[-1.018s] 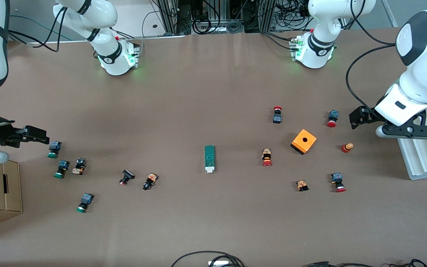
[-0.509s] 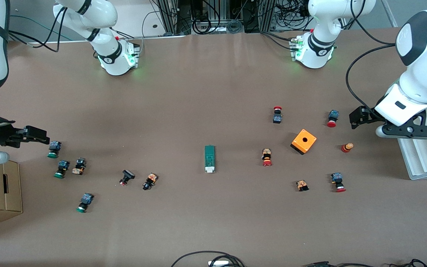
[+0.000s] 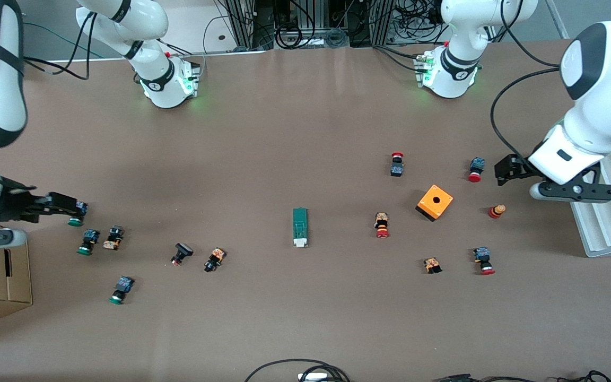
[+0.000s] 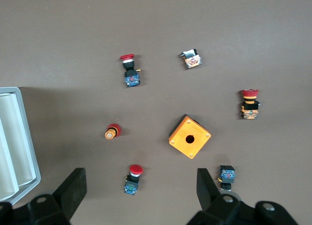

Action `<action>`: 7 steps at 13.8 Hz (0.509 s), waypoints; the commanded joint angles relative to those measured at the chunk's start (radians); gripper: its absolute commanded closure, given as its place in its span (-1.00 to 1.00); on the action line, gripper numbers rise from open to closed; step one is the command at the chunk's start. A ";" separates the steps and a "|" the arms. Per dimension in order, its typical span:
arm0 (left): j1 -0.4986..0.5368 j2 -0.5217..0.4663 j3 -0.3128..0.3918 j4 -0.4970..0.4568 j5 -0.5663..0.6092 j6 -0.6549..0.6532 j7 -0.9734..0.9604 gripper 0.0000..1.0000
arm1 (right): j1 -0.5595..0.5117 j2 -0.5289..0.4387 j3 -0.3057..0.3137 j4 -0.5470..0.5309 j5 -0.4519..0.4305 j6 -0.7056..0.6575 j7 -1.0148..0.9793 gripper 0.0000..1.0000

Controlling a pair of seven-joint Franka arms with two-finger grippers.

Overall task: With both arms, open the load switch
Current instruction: 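Raise the left gripper and move it toward the green load switch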

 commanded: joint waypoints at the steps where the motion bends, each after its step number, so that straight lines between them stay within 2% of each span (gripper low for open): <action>1: -0.002 0.001 -0.034 0.018 -0.008 -0.018 -0.056 -1.00 | 0.043 0.041 -0.005 0.000 -0.009 0.017 0.006 -1.00; 7: -0.002 0.001 -0.121 0.027 -0.010 -0.015 -0.187 -1.00 | 0.059 0.049 -0.004 -0.002 -0.050 0.018 -0.003 -1.00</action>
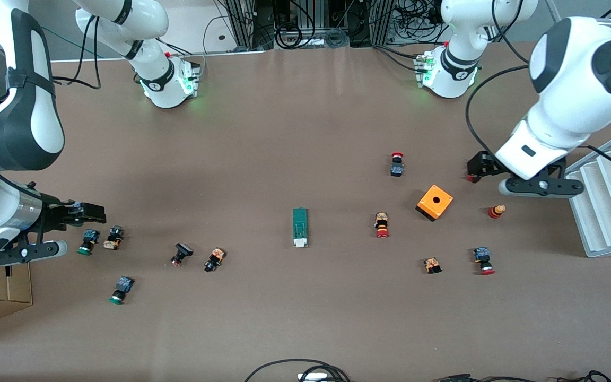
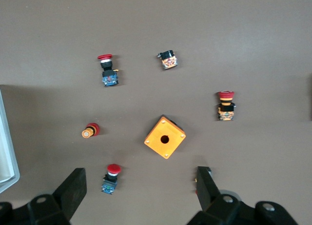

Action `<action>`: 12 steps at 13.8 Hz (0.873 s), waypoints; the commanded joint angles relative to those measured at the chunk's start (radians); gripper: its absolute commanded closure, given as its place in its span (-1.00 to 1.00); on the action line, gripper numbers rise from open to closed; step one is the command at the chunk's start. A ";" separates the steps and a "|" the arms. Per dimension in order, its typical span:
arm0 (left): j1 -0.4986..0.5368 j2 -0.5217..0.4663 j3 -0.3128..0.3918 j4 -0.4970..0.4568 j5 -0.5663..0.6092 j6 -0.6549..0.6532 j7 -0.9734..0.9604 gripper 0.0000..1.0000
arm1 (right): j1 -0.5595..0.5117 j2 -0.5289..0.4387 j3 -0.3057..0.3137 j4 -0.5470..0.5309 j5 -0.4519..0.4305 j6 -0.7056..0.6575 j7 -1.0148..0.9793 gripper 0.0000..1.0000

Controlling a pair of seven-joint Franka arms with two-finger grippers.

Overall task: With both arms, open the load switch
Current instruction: 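Raise the left gripper and move it toward the green load switch, then lower the left gripper over the green switch and grasp its body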

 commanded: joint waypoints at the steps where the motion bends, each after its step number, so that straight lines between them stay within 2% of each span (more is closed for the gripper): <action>1: 0.002 0.002 -0.044 0.020 -0.009 -0.015 -0.090 -1.00 | 0.020 -0.003 -0.004 -0.001 -0.026 0.010 0.002 -1.00; 5: 0.002 0.005 -0.161 0.022 0.002 -0.001 -0.293 -1.00 | 0.034 0.010 -0.004 0.006 -0.028 0.011 0.057 -1.00; 10: 0.002 0.044 -0.308 0.020 0.012 0.098 -0.563 -1.00 | 0.055 0.008 -0.004 0.008 -0.043 0.016 0.066 -1.00; 12: -0.008 0.074 -0.365 0.022 0.076 0.149 -0.652 -1.00 | 0.054 0.014 -0.004 0.008 -0.040 0.027 0.056 -1.00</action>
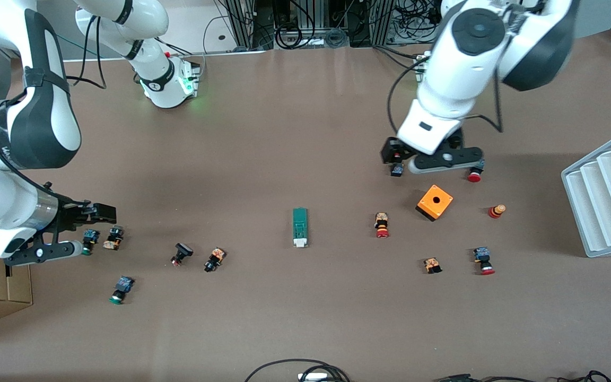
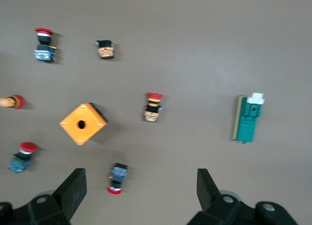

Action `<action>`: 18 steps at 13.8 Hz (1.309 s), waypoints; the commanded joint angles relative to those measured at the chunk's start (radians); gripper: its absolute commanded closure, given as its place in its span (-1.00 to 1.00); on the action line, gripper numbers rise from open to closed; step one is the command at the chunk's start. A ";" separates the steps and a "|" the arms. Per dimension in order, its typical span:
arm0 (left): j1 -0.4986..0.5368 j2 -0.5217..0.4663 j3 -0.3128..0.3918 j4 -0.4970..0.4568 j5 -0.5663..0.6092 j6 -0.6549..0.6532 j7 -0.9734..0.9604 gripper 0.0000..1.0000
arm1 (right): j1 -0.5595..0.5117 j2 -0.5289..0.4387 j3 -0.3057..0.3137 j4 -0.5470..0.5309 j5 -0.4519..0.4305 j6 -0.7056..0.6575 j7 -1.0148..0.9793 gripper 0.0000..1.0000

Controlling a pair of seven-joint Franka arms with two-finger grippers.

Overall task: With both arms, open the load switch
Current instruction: 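Lower the left gripper over the green switch and grasp its body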

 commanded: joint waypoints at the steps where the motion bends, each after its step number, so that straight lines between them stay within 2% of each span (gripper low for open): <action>1: -0.021 0.057 -0.059 0.020 0.102 0.046 -0.133 -1.00 | 0.007 0.008 -0.004 0.008 -0.024 0.020 0.016 -1.00; 7: -0.217 0.215 -0.065 0.118 0.370 0.053 -0.472 -1.00 | -0.004 0.008 -0.010 0.008 -0.004 0.025 -0.028 -1.00; 10: -0.294 0.293 -0.065 0.165 0.456 0.054 -0.581 -1.00 | 0.001 0.010 -0.009 0.006 -0.004 0.039 -0.028 -1.00; 14: -0.366 0.368 -0.064 0.162 0.634 0.137 -0.804 -1.00 | 0.006 0.020 -0.006 0.006 -0.002 0.050 -0.028 -0.92; 18: -0.415 0.454 -0.064 0.162 0.838 0.165 -0.968 -1.00 | 0.044 0.031 -0.003 0.006 -0.005 0.080 -0.021 -1.00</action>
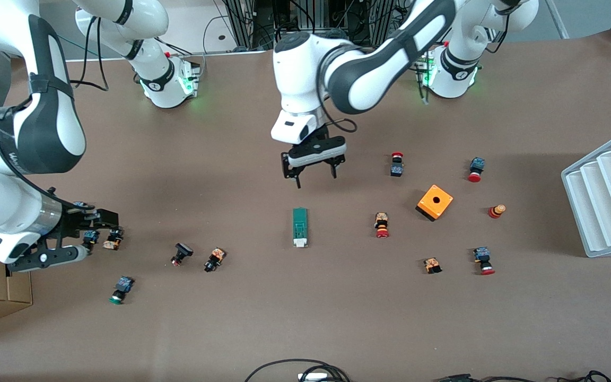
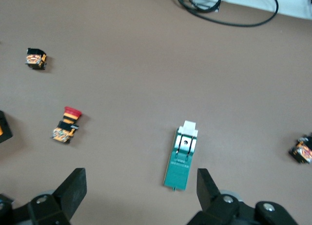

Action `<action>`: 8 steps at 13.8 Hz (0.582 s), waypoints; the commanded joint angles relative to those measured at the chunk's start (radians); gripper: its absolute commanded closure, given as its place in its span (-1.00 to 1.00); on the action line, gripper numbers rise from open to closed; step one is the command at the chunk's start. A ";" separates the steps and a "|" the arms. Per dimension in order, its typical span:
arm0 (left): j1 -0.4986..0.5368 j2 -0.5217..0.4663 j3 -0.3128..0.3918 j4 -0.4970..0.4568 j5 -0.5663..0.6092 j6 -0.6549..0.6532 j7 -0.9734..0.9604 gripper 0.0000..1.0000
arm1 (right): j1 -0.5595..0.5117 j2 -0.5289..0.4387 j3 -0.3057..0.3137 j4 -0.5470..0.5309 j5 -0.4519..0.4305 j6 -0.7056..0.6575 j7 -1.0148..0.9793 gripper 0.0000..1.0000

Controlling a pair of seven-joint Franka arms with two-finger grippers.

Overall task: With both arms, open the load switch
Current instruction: 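Lower the left gripper over the green switch and grasp its body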

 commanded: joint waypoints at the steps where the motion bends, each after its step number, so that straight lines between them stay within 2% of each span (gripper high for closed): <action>1: -0.046 0.069 0.003 0.033 0.126 0.004 -0.102 -1.00 | 0.029 0.012 -0.003 0.006 -0.005 0.024 0.000 -1.00; 8: -0.132 0.234 0.005 0.036 0.491 0.004 -0.376 -1.00 | 0.026 0.024 -0.003 0.006 -0.001 0.058 -0.008 -1.00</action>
